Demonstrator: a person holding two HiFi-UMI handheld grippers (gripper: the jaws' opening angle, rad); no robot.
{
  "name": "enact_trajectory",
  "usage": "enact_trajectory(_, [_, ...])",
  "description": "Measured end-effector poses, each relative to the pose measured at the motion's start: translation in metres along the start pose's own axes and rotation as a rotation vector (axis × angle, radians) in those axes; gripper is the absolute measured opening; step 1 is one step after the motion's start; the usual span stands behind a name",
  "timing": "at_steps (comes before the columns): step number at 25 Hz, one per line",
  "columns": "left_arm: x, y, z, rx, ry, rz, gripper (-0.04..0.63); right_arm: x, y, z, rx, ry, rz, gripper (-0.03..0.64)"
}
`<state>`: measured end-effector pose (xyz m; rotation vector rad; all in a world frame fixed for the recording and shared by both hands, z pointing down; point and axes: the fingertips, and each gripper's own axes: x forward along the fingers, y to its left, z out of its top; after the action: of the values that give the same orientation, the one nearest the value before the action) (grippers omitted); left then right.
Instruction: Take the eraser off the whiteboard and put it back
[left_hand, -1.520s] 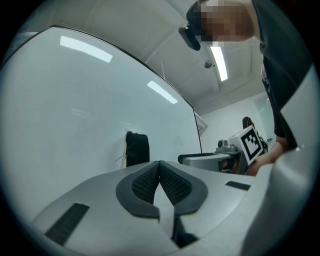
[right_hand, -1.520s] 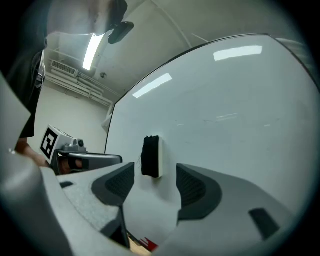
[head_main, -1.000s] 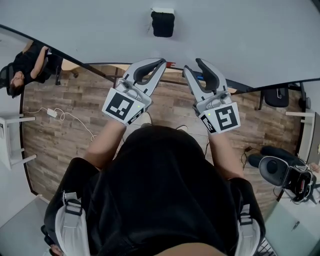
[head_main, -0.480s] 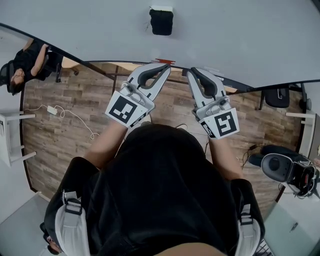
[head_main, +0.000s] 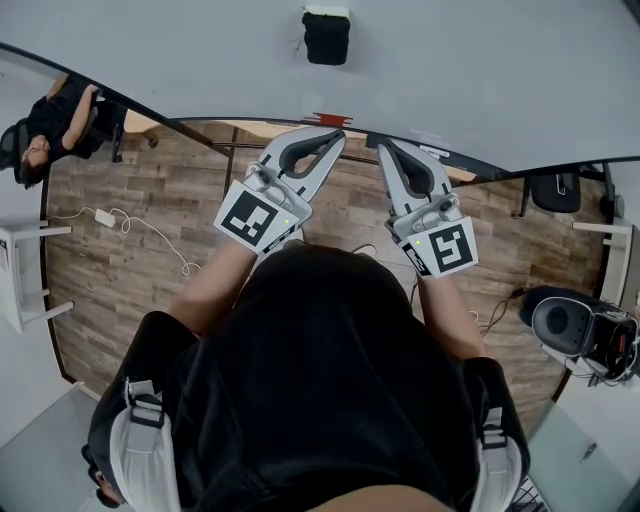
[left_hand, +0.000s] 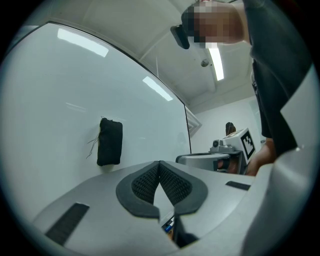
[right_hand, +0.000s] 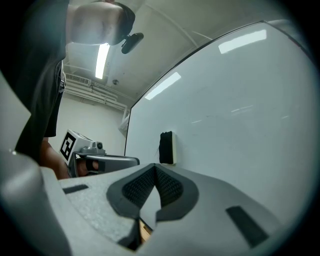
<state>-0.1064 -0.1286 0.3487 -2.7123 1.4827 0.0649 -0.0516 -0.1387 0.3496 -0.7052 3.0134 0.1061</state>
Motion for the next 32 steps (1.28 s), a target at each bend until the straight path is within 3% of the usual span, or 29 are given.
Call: enact_trajectory(32, [-0.009, -0.0016, 0.0064, 0.003, -0.011, 0.011, -0.006, 0.0022, 0.0095, 0.0093, -0.017, -0.004, 0.005, 0.002])
